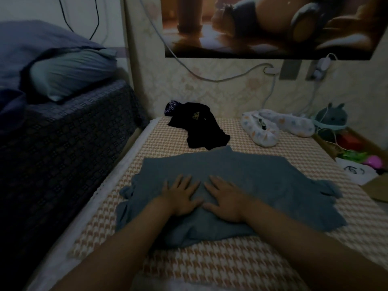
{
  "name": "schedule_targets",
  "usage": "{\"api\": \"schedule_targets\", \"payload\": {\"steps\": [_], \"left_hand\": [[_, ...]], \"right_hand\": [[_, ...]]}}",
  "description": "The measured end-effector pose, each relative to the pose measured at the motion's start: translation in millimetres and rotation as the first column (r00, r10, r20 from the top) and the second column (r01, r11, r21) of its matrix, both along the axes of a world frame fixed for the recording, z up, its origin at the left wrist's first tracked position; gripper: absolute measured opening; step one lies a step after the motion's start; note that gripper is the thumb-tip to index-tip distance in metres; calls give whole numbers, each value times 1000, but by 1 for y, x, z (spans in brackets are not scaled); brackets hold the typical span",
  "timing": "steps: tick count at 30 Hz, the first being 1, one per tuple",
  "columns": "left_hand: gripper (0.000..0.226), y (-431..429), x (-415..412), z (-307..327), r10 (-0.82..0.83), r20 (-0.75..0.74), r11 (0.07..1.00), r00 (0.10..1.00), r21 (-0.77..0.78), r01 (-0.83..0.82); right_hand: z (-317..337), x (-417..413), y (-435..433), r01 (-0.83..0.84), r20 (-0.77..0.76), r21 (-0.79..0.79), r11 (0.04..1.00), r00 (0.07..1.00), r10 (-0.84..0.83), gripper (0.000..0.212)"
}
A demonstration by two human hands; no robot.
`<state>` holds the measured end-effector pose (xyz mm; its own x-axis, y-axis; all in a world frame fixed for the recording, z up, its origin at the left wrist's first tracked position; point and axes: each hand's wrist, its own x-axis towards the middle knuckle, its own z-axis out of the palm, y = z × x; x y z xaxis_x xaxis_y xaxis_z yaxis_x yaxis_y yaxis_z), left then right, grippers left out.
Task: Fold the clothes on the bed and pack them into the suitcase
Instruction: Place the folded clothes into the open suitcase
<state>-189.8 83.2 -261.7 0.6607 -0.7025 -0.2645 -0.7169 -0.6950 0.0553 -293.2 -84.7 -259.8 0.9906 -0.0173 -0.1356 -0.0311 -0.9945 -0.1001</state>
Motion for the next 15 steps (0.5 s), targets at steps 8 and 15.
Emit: {"api": "schedule_targets", "payload": {"steps": [8, 15], "left_hand": [[62, 11, -49, 25, -79, 84, 990, 993, -113, 88], [68, -49, -111, 43, -292, 40, 923, 956, -249, 292]], "right_hand": [[26, -78, -55, 355, 198, 105, 929, 908, -370, 49], [31, -142, -112, 791, 50, -24, 612, 612, -789, 52]]}}
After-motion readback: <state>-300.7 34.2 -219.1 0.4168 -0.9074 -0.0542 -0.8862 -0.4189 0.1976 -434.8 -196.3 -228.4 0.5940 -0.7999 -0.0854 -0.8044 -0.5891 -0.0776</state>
